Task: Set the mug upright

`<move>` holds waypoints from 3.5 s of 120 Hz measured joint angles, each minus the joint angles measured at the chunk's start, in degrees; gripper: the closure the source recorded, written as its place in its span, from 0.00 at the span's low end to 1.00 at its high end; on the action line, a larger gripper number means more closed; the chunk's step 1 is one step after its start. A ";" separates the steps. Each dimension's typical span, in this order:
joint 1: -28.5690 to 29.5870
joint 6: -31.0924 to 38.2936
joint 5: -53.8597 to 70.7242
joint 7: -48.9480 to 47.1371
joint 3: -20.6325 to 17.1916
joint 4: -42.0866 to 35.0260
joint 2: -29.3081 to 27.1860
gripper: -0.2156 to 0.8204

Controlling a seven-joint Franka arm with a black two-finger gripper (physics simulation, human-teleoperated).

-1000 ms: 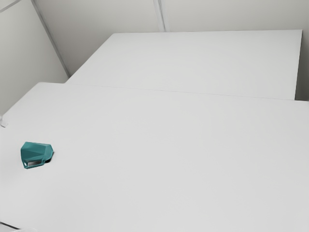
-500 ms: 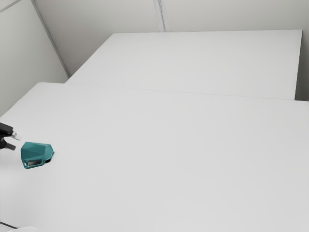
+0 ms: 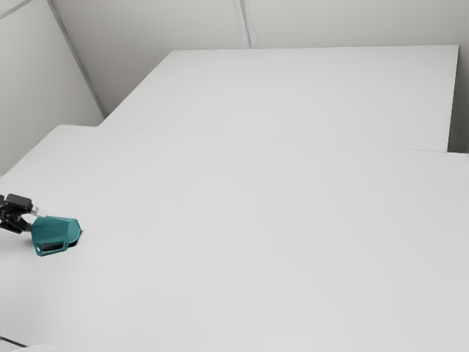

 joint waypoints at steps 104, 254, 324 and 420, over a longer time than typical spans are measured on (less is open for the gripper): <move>-8.62 -7.02 0.47 3.84 -0.39 -0.57 -7.64 0.95; -44.02 45.31 46.24 -34.82 -10.25 -26.85 -27.99 0.97; -41.33 47.87 46.42 -42.96 -10.28 -25.22 -21.87 0.97; -42.53 28.77 45.50 -45.41 -12.51 -6.72 -28.35 0.26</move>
